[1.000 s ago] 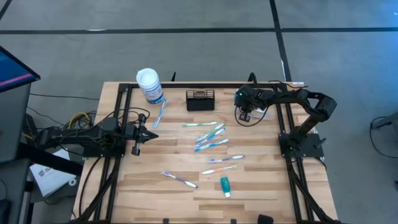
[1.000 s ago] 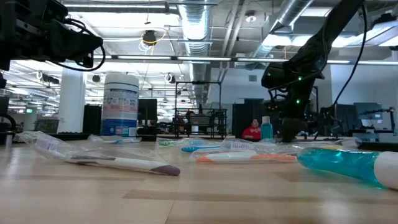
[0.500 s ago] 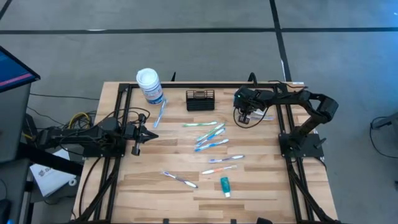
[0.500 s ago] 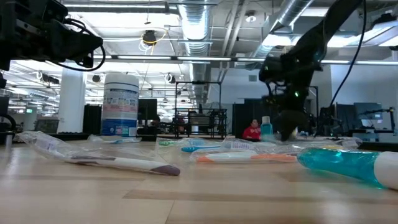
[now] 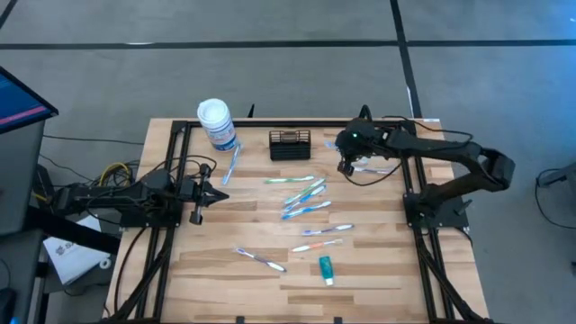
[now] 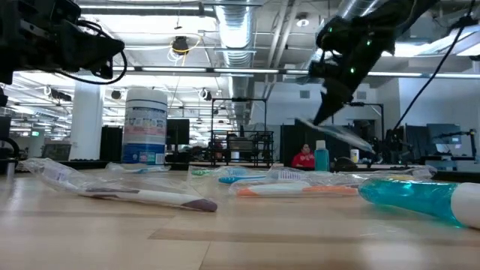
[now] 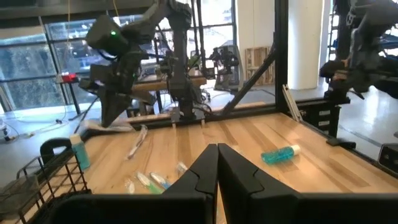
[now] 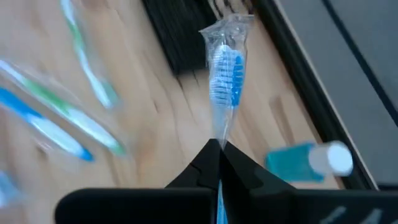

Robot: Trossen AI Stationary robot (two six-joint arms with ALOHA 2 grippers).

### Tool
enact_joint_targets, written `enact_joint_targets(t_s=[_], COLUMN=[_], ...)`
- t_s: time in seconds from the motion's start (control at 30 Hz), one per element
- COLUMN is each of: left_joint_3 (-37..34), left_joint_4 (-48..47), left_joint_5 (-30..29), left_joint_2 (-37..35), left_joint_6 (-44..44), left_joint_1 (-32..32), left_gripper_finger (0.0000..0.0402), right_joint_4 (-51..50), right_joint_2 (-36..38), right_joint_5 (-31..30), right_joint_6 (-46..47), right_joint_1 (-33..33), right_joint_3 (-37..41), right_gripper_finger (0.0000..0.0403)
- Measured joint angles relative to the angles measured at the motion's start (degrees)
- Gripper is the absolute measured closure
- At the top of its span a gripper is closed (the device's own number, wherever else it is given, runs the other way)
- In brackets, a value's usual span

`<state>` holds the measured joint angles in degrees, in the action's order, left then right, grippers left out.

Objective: Pick & Place toothbrushing station
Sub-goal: Put the blue toothbrush into the black wire organizer

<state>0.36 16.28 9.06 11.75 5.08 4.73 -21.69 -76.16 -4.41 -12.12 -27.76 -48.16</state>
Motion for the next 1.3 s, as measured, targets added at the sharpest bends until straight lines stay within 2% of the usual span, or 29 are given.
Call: enact_joint_targets(t_s=[0.27,0.53,0.77,0.93,1.3], left_joint_3=[0.0,0.0,0.0,0.8,15.3], left_joint_4=[6.6,16.7,29.8,38.6,41.3], left_joint_5=[-0.2,-7.5,-10.4,-12.4,-12.7], left_joint_2=[0.0,4.7,16.1,26.6,46.1], left_joint_6=[0.0,0.0,0.2,0.2,0.2], left_joint_1=[0.0,0.0,0.0,0.2,5.2], left_gripper_finger=[0.0401,0.0401,0.0401,0.0401,0.0401], right_joint_4=[9.5,22.3,29.4,32.4,34.4], right_joint_2=[4.3,4.5,4.5,4.5,4.5], right_joint_5=[3.9,9.6,13.5,13.6,13.6], right_joint_6=[1.0,1.2,1.2,1.6,1.2], right_joint_1=[4.2,5.7,6.1,7.2,8.8], right_joint_3=[0.0,-0.1,-0.1,-0.1,-0.1], right_gripper_finger=[0.0402,0.0402,0.0403,0.0403,0.0403])
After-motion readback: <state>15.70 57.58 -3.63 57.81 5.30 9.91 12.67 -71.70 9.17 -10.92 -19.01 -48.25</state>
